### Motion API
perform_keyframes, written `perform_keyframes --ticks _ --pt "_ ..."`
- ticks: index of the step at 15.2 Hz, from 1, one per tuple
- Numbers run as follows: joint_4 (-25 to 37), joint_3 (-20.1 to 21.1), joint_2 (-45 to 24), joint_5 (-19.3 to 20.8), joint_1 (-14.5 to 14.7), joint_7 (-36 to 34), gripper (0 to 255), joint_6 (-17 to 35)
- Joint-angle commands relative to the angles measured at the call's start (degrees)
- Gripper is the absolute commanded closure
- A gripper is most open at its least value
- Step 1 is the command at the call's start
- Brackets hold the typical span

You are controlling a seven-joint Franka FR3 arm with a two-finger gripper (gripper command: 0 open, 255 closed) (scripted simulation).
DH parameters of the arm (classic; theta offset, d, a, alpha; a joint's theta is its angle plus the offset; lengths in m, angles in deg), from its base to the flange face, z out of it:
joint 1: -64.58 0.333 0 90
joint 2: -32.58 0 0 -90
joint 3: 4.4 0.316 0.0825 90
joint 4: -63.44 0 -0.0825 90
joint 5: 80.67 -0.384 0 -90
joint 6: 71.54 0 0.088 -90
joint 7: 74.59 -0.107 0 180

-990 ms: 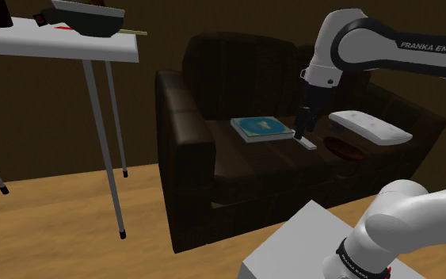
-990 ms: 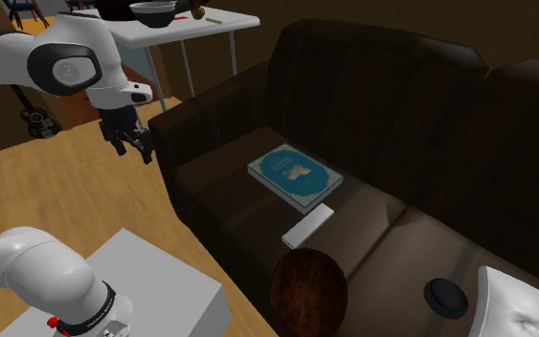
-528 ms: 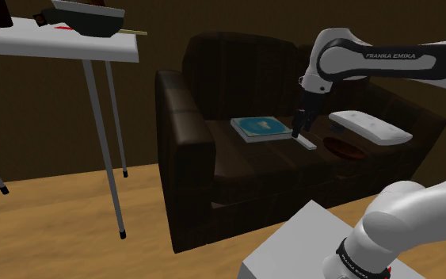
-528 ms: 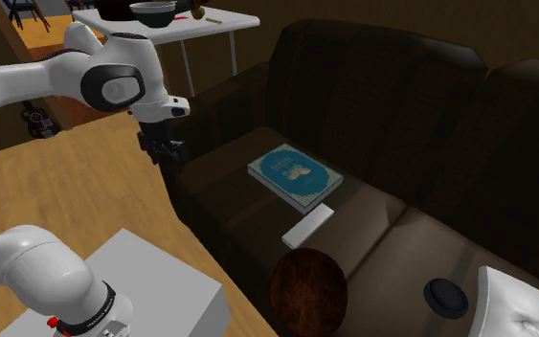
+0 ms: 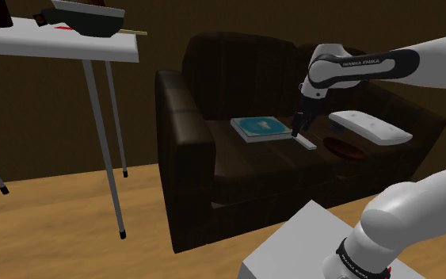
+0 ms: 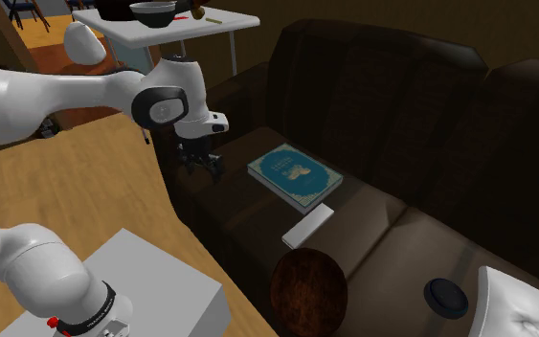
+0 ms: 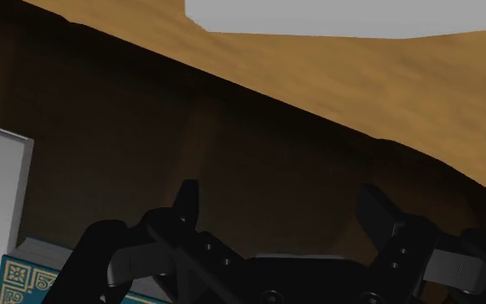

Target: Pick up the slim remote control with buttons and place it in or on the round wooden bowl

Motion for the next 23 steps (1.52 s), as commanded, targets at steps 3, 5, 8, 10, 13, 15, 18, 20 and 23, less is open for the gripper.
perform_keyframes --ticks 3,5,8,10,13,15,18,20,23 --pt "3.29 -3.52 -6.82 0.25 -1.24 3.39 0 4.05" --pt "5.15 -5.21 -10.34 -0.07 -1.77 5.16 0 5.91" --pt "8.4 -7.59 -15.85 -1.16 -2.57 7.98 0 8.38" --pt "10.88 -9.07 -19.68 -2.29 -3.14 9.99 0 9.79" --pt "15.07 -10.96 -25.64 -4.58 -4.22 13.16 0 11.47" --pt "18.2 -11.96 -29.74 -6.44 -5.15 15.33 0 12.27" --pt "23.43 -12.95 -36.03 -9.54 -7.02 18.52 0 12.94" --pt "27.28 -13.31 -40.29 -11.68 -8.56 20.51 0 13.02" --pt "33.69 -13.38 -46.75 -14.78 -11.31 23.1 0 12.61"
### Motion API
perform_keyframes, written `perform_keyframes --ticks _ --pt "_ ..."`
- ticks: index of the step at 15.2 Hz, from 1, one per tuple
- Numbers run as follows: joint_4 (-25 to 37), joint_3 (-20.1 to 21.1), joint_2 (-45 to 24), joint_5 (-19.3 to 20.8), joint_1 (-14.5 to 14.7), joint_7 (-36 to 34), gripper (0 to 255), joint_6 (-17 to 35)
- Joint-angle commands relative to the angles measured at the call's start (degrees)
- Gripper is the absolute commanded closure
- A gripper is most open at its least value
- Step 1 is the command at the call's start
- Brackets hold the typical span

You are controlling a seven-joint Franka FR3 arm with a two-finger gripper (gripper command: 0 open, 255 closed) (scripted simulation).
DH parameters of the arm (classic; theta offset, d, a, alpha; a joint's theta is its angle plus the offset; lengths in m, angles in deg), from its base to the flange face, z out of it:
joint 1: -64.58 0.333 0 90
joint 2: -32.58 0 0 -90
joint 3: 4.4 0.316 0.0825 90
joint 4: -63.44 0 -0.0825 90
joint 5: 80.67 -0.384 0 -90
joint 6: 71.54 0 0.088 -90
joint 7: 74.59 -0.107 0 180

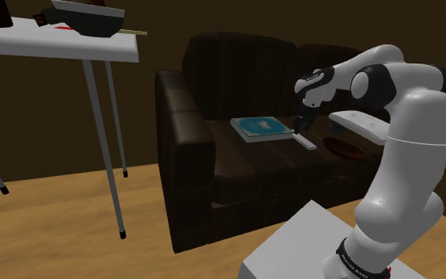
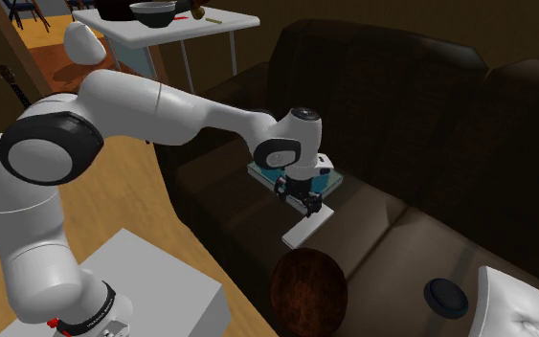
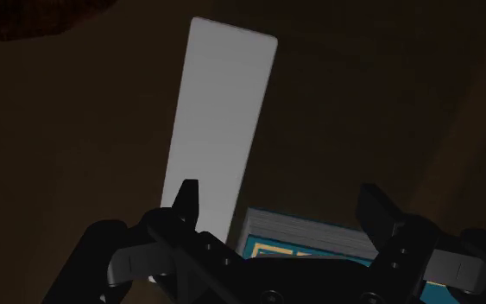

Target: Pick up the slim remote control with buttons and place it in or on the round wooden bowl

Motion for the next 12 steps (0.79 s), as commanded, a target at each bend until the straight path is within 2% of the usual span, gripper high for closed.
perform_keyframes --ticks 1,3,4,12 --pt "4.35 -0.07 -4.13 -1.97 -2.1 1.88 0 -0.5" --pt "9.29 0.18 -8.53 -3.79 -4.26 3.17 0 -1.27" --pt "9.59 0.25 -8.78 -3.87 -4.42 3.22 0 -1.32" --pt "7.41 1.01 -11.35 -5.2 -4.84 4.04 0 3.25"
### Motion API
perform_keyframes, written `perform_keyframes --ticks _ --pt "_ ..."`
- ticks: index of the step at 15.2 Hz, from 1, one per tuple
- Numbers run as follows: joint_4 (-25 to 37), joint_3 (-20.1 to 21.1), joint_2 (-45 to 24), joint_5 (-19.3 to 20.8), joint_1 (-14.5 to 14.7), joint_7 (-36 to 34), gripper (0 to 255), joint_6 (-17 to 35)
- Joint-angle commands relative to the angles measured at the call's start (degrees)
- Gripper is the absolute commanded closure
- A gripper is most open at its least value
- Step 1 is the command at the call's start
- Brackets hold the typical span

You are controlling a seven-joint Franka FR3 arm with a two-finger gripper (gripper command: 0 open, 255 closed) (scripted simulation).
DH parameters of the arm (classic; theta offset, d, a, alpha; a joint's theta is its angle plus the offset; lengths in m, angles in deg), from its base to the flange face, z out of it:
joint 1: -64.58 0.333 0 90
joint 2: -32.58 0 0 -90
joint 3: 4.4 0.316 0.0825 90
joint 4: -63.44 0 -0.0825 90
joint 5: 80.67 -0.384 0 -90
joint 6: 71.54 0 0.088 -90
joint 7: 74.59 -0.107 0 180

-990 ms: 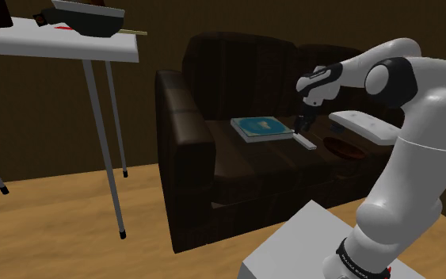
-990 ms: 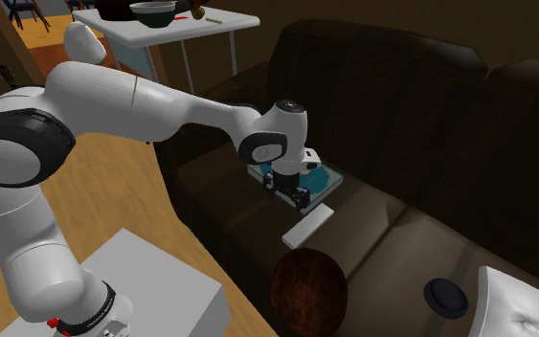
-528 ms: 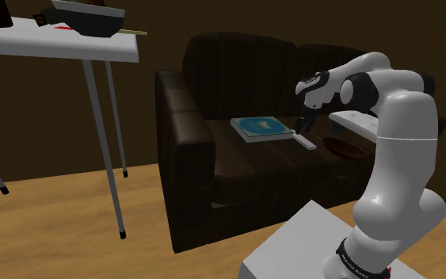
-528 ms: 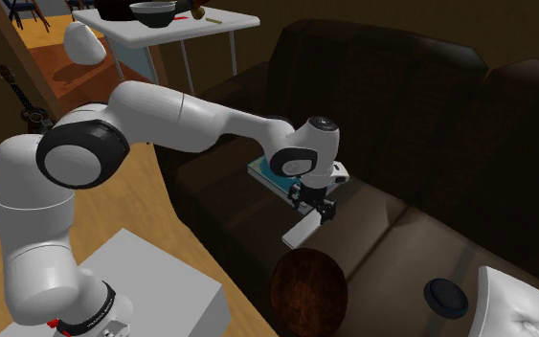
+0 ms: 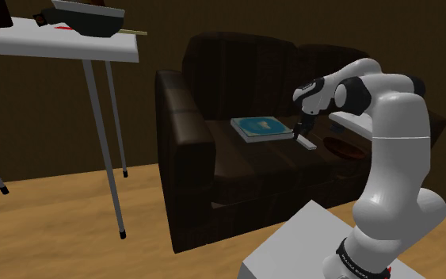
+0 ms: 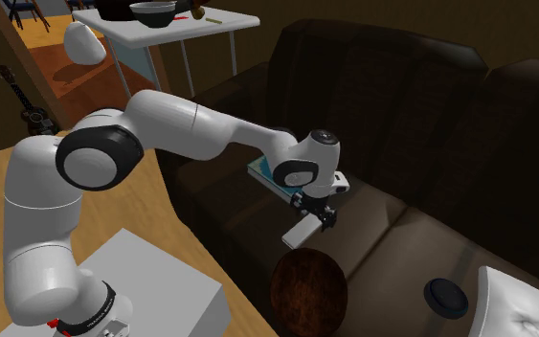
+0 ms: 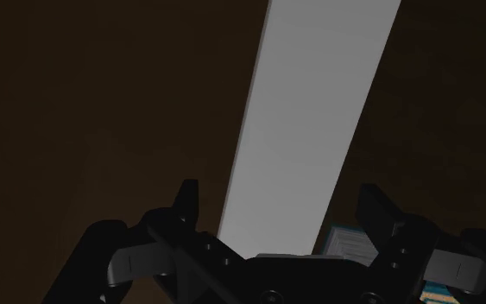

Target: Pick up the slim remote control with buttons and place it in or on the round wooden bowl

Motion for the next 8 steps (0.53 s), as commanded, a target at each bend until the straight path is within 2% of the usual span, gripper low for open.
perform_keyframes --ticks 1,7,8 --pt "-0.37 0.06 -0.14 -0.11 0.0 0.07 0 0.54" --pt "-0.37 0.06 -0.14 -0.11 0.0 0.07 0 0.53" --pt "-0.37 0.06 -0.14 -0.11 0.0 0.07 255 0.53"
